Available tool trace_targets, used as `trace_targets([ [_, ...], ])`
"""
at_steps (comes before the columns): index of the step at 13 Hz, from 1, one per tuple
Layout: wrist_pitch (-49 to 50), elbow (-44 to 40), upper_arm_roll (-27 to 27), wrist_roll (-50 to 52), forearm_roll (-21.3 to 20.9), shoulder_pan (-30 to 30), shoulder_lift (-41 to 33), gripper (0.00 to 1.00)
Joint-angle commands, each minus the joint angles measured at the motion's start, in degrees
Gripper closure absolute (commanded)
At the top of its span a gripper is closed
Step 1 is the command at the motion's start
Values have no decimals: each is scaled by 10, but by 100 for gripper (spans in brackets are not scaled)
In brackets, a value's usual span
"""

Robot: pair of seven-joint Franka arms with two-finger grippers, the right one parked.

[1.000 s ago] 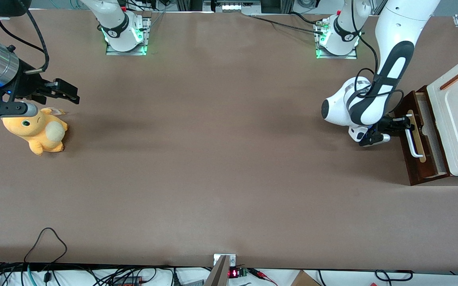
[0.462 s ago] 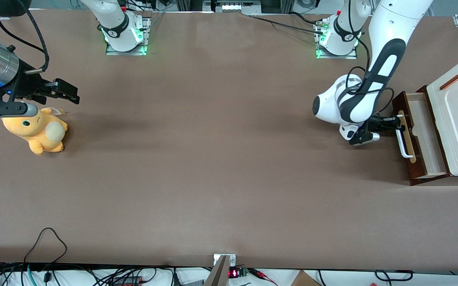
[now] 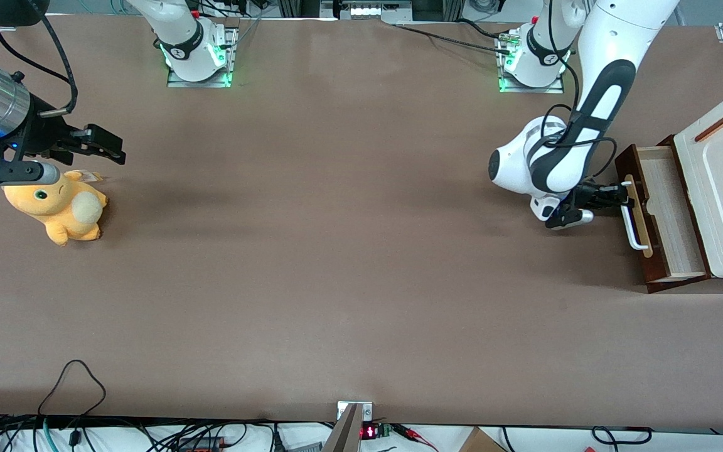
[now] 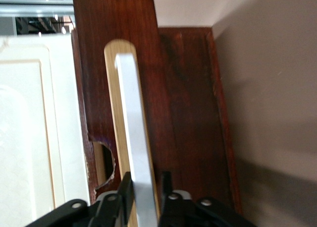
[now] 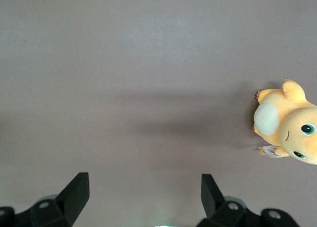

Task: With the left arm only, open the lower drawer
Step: 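Open the left gripper and lift it off the handle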

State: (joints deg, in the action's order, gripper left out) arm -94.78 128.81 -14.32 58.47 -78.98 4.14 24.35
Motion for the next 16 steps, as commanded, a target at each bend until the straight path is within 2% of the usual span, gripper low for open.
trace_targets([
  [1, -4, -10, -5, -19, 19, 14, -10, 1],
  [2, -5, -26, -5, -23, 38, 14, -11, 0],
  [4, -8, -64, -6, -32, 119, 14, -20, 0],
  [6, -19, -112, -13, -87, 199, 14, -41, 0],
  [9, -18, -215, -13, -178, 363, 14, -71, 0],
  [13, -17, -268, -4, -235, 465, 3, -123, 0],
  [16, -18, -302, 43, -357, 615, -22, -177, 0],
])
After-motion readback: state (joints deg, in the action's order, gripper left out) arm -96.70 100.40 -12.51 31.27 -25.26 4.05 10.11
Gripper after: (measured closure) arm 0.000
